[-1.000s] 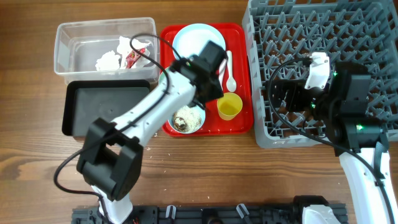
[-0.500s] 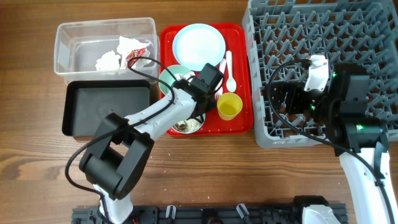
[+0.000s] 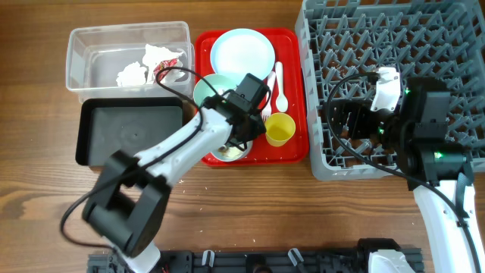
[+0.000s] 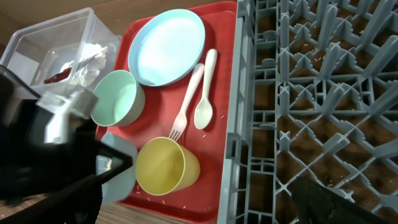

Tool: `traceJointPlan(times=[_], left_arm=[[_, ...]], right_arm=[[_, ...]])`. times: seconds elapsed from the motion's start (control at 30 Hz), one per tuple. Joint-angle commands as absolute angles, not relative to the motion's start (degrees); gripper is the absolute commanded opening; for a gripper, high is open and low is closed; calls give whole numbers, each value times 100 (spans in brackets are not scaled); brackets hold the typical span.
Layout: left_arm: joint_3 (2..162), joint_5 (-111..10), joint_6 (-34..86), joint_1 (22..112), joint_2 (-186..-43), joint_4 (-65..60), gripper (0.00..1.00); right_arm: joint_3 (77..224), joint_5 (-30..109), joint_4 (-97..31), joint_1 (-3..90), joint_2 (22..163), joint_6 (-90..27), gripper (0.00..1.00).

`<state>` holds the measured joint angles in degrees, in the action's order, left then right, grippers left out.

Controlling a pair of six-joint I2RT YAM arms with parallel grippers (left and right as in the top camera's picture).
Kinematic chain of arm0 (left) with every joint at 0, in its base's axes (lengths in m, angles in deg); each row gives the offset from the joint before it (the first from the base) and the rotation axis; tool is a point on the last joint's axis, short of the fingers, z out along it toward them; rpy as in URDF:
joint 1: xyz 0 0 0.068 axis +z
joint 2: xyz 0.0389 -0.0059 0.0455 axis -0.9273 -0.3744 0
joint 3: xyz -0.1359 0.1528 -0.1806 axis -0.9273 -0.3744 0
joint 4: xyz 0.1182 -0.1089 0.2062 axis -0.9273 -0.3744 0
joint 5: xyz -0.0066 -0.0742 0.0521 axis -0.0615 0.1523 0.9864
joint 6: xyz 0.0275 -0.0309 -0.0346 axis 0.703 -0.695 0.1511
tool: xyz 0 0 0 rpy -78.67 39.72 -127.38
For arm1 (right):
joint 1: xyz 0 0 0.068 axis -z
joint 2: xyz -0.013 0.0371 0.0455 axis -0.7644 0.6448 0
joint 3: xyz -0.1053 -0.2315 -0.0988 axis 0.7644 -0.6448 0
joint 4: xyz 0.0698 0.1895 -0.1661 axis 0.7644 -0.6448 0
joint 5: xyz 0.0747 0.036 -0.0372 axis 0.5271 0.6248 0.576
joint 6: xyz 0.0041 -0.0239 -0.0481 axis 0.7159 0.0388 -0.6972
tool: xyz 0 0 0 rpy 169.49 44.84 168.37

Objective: Sort waste into correct bins and load items into the dishwasher rack
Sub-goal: 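Grasp the light-blue bowl of rice scraps with the left gripper, then tip the bowl over the black tray to empty the scraps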

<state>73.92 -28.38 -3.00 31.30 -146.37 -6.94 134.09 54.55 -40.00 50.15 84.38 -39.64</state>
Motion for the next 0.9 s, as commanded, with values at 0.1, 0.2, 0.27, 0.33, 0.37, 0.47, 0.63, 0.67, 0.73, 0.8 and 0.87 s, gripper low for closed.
traceJointPlan(times=[0.1, 0.2, 0.27, 0.33, 0.37, 0.47, 0.63, 0.67, 0.73, 0.8, 0.87], left_arm=[[7344, -3705, 1248, 3393, -12921, -1422, 4], [7344, -3719, 1858, 3919, -12626, -1990, 4], [7326, -3762, 2229, 4507, -12613, -2410, 4], [7243, -3996, 2620, 4936, -12621, -2493, 4], [7167, -4215, 2878, 5183, -12621, -2484, 4], [6839, -4914, 3525, 6077, -12650, -2381, 4], [6166, -6698, 4432, 7637, -12779, -1610, 4], [6083, -6947, 4430, 7845, -12855, -1461, 4], [5939, -7570, 4432, 8334, -13144, -1197, 4], [5908, -7968, 4437, 8647, -13408, -1114, 4], [5908, -8623, 4434, 8962, -13706, -982, 4]], right_arm=[[13503, 5394, -3997, 4986, 8478, -3925, 100], [13503, 5394, -3962, 4986, 8478, -3925, 100], [13503, 5394, -3965, 4986, 8478, -3879, 100], [13503, 5394, -3978, 4986, 8478, -3750, 100], [13503, 5394, -3980, 4986, 8478, -3750, 100], [13503, 5394, -3980, 4986, 8478, -3752, 100], [13503, 5394, -3969, 4986, 8478, -3752, 100], [13503, 5394, -3962, 4986, 8478, -3752, 100], [13503, 5394, -3969, 4986, 8478, -3752, 100], [13503, 5394, -3984, 4986, 8478, -3750, 100], [13503, 5394, -3980, 4986, 8478, -3752, 100]])
